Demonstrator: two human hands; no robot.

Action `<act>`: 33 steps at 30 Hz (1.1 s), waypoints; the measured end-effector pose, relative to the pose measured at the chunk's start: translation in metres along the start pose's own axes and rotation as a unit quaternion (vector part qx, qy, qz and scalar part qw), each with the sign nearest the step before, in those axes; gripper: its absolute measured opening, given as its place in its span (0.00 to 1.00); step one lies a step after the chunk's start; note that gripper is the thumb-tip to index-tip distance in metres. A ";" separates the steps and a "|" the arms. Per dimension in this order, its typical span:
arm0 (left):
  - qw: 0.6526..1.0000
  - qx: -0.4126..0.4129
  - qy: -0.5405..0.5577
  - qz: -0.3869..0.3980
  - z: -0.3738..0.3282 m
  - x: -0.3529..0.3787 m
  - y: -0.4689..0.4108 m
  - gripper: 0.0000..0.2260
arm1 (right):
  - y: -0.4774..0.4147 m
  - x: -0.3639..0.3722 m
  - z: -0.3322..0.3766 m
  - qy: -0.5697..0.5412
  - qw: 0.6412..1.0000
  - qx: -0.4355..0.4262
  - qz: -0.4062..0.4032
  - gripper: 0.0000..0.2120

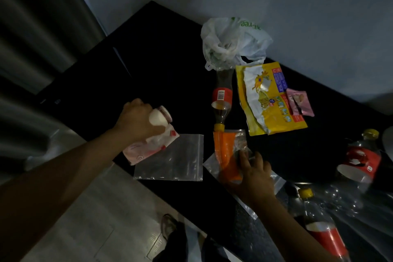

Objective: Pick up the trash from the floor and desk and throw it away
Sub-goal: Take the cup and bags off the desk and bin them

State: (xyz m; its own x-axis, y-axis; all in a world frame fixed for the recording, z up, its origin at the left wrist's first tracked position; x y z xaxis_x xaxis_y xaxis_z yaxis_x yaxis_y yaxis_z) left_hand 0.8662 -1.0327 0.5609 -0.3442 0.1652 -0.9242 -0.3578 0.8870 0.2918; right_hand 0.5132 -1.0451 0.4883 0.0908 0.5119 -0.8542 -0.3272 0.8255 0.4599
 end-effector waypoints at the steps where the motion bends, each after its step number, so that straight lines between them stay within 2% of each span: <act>1: 0.999 -0.016 -0.004 0.036 0.008 0.014 0.010 0.33 | 0.000 0.001 -0.001 0.001 1.000 0.003 0.002 0.54; 3: 0.994 -0.046 0.007 0.101 0.020 0.042 0.026 0.39 | 0.000 0.003 -0.002 0.001 1.000 0.013 0.005 0.54; 6: 0.988 -0.067 0.022 0.136 0.024 0.061 0.033 0.44 | 0.001 -0.002 -0.003 -0.012 0.999 0.034 -0.020 0.51; 9: 0.989 -0.084 0.059 0.106 0.023 0.058 0.034 0.48 | 0.001 -0.010 0.000 -0.009 0.997 0.042 -0.061 0.43; 12: 0.989 -0.093 0.092 0.067 0.017 0.049 0.038 0.53 | 0.002 -0.013 0.000 -0.025 0.995 0.065 -0.077 0.43; 14: 0.989 -0.097 0.100 0.049 0.014 0.043 0.040 0.52 | 0.003 -0.015 0.000 -0.037 0.993 0.074 -0.081 0.45; 17: 0.987 -0.088 0.128 0.030 0.009 0.040 0.046 0.46 | 0.004 -0.016 -0.001 -0.048 0.992 0.079 -0.081 0.45; 20: 0.988 -0.062 0.137 0.022 0.002 0.035 0.048 0.46 | 0.004 -0.014 -0.002 -0.062 0.992 0.084 -0.067 0.46; 24: 0.992 -0.014 0.099 0.078 -0.016 0.048 0.054 0.45 | 0.006 -0.015 -0.002 -0.060 0.993 0.085 -0.064 0.44; 27: 0.990 -0.010 0.056 0.131 -0.021 0.072 0.065 0.46 | 0.009 -0.018 -0.003 -0.041 0.993 0.093 -0.066 0.44; 33: 0.993 -0.007 -0.007 0.122 -0.030 0.085 0.066 0.52 | 0.017 -0.021 -0.011 -0.030 0.992 0.096 -0.072 0.43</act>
State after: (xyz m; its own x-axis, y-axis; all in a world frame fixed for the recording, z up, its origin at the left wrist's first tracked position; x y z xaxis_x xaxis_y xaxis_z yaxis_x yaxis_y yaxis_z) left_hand 0.7872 -0.9736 0.5089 -0.4093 0.3800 -0.8295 -0.2770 0.8145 0.5099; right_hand 0.4949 -1.0445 0.5119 0.1814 0.3935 -0.9012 -0.1229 0.9183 0.3762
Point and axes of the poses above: each hand's wrist, its own y-axis away from the middle knuckle, its own x-axis out of the palm, z = x × y, the point moved 10 cm from there along -y, towards the middle knuckle, and after that the axes turned 1 degree about x, right-handed, at the moved point
